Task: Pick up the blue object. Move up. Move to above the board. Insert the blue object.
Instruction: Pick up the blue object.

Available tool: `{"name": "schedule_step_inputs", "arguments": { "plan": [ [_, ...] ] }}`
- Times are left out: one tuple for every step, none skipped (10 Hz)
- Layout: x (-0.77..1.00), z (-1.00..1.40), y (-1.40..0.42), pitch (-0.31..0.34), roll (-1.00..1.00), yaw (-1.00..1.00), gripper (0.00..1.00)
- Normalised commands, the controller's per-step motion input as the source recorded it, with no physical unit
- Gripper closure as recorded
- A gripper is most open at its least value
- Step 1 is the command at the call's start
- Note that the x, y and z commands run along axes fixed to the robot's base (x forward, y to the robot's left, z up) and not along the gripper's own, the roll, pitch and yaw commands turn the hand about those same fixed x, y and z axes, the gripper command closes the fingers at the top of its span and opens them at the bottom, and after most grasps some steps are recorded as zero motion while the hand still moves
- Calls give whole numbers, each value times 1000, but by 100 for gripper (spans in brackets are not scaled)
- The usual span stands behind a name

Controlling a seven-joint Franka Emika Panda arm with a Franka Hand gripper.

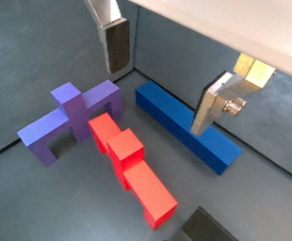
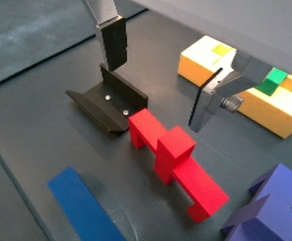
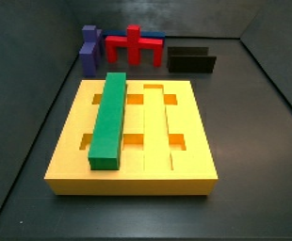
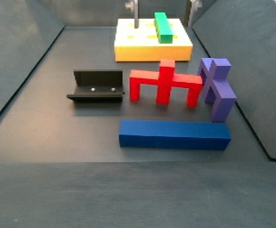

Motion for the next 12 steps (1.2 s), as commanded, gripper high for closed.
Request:
{"name": "schedule_step_inputs", "arguments": {
  "plan": [
    [-71,-114,409,-10,-126,-431,0],
    [-9,-134,229,0,-110,-663,0],
    [0,-97,89,-10,-91,-817,0],
    [0,-94,49,-16,-97,-857,0],
    [0,-103,0,0,-63,-943,0],
    [0,-100,0,0,-53,-991,0],
    [11,-26,0,-27,-94,-963,0],
    [0,-54,0,-29,-131,-909,0],
    [154,-140,29,0,-106,-897,0],
    [177,-214,46,23,-77,-917,0],
    [163,-243,60,39,-71,-903,0],
    [166,-243,83,49,-66,-889,0]
  ]
}}
